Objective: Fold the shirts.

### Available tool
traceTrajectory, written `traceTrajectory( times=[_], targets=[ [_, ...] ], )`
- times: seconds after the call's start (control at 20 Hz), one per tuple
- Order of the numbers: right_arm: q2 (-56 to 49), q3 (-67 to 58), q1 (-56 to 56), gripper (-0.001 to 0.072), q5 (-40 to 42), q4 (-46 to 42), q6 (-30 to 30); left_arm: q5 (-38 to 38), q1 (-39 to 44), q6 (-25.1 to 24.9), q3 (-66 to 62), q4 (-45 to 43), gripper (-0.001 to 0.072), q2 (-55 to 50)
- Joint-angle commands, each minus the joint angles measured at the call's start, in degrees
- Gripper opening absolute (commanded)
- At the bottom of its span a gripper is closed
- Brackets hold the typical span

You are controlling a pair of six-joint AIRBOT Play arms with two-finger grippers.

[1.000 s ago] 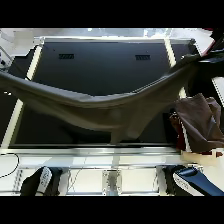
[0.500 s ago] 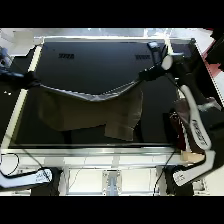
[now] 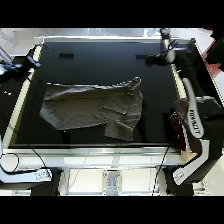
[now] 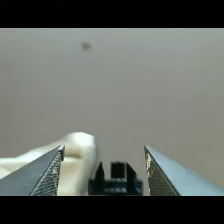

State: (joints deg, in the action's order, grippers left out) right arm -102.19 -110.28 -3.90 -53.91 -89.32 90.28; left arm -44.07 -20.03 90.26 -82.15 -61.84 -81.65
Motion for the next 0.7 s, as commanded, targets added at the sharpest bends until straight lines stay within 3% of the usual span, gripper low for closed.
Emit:
traceTrajectory(
  times=[0.0,0.1,0.25,0.45,0.55,0.65],
  targets=[
    [5.5,-2.6,7.5,0.0547,-16.7,-0.7,-1.4,-7.2,-7.5,-0.6,3.9,-11.8,0.0706,12.0],
    [10.3,1.7,10.7,0.0547,-20.8,3.8,-3.9,-7.1,-14.1,-0.5,14.3,-15.1,0.0705,21.8],
    [18.0,18.1,12.1,0.0547,-21.9,13.3,-8.9,-7.0,-24.9,-0.5,35.2,-10.6,0.0704,35.2],
    [26.6,47.8,12.1,0.0548,-11.7,27.1,-9.0,-4.9,-33.0,-0.8,55.1,7.5,0.0704,41.6],
    [28.5,59.3,12.1,0.0548,-5.0,36.0,-9.4,-4.4,-32.7,-5.0,57.6,12.7,0.0704,41.5],
    [27.9,67.4,12.0,0.0548,-0.7,47.7,-14.4,-4.3,-32.6,-7.2,57.7,17.2,0.0705,41.5]
  ],
)
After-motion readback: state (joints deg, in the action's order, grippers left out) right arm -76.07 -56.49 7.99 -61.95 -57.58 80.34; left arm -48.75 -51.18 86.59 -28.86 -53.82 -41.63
